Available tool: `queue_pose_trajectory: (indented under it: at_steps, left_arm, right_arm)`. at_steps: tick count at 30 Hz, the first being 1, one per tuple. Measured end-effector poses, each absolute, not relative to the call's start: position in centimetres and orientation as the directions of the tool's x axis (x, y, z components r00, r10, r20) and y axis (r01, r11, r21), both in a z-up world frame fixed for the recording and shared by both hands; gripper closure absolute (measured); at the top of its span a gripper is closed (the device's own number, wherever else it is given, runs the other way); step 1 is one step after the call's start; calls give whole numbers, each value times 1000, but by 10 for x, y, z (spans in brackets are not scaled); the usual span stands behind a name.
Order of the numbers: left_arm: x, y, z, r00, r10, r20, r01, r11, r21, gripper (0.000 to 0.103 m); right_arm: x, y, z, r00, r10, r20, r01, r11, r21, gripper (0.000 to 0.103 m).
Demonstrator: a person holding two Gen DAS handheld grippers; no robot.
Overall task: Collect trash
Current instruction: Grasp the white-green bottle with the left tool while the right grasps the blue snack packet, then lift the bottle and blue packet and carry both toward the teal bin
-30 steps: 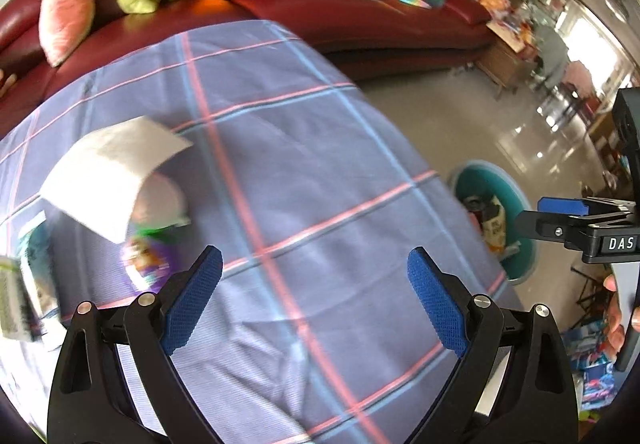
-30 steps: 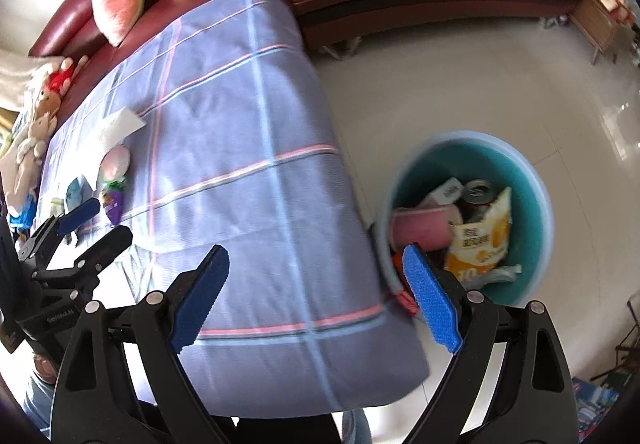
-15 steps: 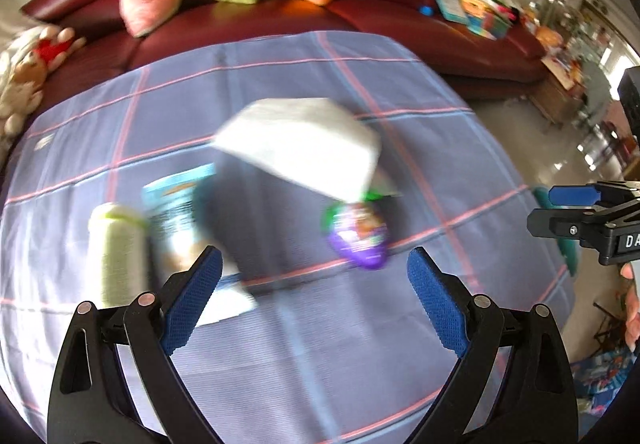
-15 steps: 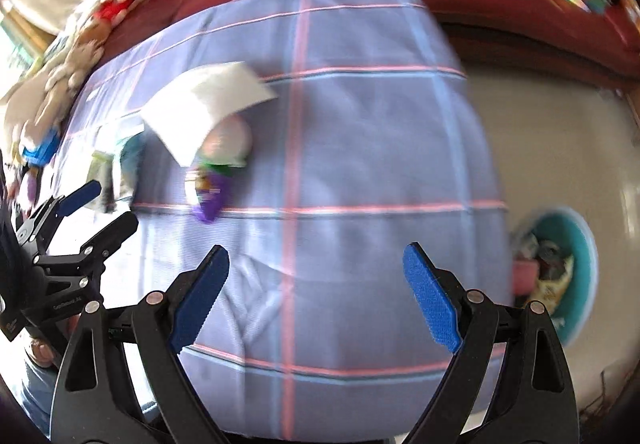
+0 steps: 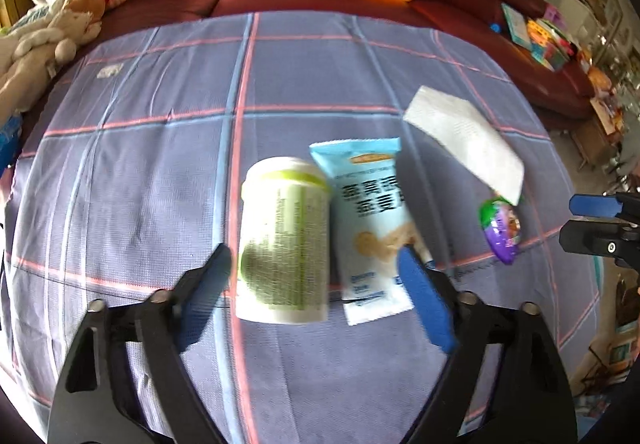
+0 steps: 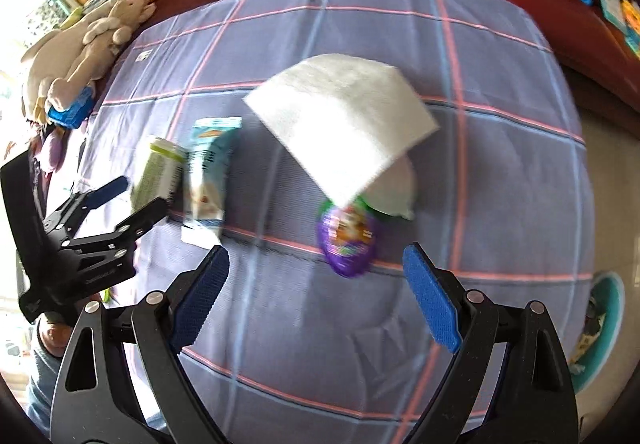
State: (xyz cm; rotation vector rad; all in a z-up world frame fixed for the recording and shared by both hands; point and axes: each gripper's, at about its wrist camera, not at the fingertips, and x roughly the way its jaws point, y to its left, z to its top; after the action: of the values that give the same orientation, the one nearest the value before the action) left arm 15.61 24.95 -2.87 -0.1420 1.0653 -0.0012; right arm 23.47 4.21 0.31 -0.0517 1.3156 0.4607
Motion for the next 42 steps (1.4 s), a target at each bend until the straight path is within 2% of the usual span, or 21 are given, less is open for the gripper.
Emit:
queue_pose_trajectory:
  at_steps: [2, 7, 8, 9, 19, 23, 25, 28, 30, 33, 42]
  left_arm:
    - [161, 248, -34, 474, -63, -878, -64, 992, -106, 34]
    - [167, 253, -48, 445, -58, -893, -71, 992, -100, 35]
    - [167, 255, -50, 445, -62, -893, -75, 991, -106, 48]
    - [167, 258, -52, 444, -70, -893, -80, 990, -118, 52]
    - [154, 282, -51, 468, -56, -882, -137, 981, -135, 52]
    - [151, 288, -51, 471, -54, -881, -138, 981, -135, 52]
    - [149, 289, -51, 469, -53, -881, -141, 981, -134, 52]
    - [151, 290, -51, 469, -48, -882, -143, 981, -129, 52]
    - [151, 289, -52, 469, -39, -882, -144, 982, -119, 52]
    - [151, 285, -51, 475, -17, -880, -144, 985, -96, 52]
    - [145, 257, -44, 489, -46, -871, -107, 988, -112, 52]
  right_arm:
    - [238, 56, -1, 163, 298, -941, -370, 902, 222, 18]
    - [247, 76, -9, 135, 313, -940, -377, 894, 243, 18]
    - [249, 80, -11, 128, 316, -940, -379, 891, 248, 18]
    - [250, 83, -13, 122, 318, -940, -381, 890, 251, 18]
    - [264, 139, -33, 65, 327, -943, -440, 858, 267, 19]
    - [273, 161, -48, 49, 322, -945, -444, 855, 268, 38]
    - [275, 166, -54, 36, 324, -945, -442, 854, 275, 40]
    - [277, 175, -61, 30, 325, -945, -449, 849, 277, 51]
    - [276, 178, -64, 18, 340, -940, -455, 840, 295, 74]
    - [269, 177, -62, 27, 358, -933, -483, 822, 301, 83]
    - [250, 136, -33, 83, 406, -910, -473, 820, 323, 85]
